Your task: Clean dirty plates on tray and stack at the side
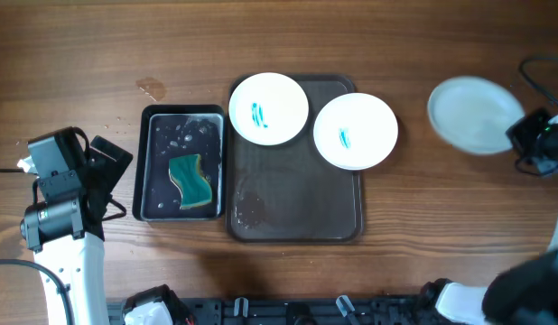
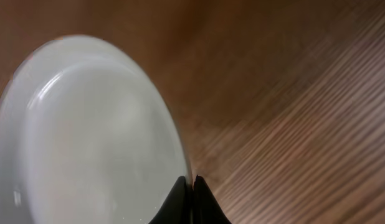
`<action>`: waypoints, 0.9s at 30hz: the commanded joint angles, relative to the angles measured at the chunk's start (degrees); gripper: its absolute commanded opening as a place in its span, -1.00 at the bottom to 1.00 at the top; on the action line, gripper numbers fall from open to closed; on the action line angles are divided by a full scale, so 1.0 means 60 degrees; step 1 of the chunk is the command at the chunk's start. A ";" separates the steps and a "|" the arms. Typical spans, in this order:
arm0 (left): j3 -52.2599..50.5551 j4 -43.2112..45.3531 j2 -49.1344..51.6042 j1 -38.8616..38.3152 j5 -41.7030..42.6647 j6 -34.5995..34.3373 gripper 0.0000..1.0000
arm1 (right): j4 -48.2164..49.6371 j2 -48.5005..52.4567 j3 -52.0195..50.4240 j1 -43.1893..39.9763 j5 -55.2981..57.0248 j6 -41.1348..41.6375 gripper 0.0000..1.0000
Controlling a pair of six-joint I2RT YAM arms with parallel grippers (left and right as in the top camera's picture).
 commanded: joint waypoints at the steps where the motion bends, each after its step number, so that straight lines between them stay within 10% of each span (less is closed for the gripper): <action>1: 0.0200 -0.0004 -0.0062 0.0062 0.0080 -0.0127 1.00 | 0.0488 0.0798 -0.0623 0.0102 -0.0433 -0.0433 -0.91; 16: 0.0200 0.0000 -0.0062 0.0062 0.0080 -0.0127 1.00 | 0.1581 0.1381 -0.2514 0.1304 0.1096 0.0189 -0.91; 19: 0.0200 0.0000 -0.0062 0.0062 0.0080 -0.0127 1.00 | 0.1166 0.1027 -0.2492 0.1683 0.1574 0.0397 -0.35; 27: 0.0200 0.0000 -0.0062 0.0062 0.0080 -0.0127 1.00 | 0.1344 -0.2320 -0.2047 0.3606 -0.1377 -0.2747 -0.01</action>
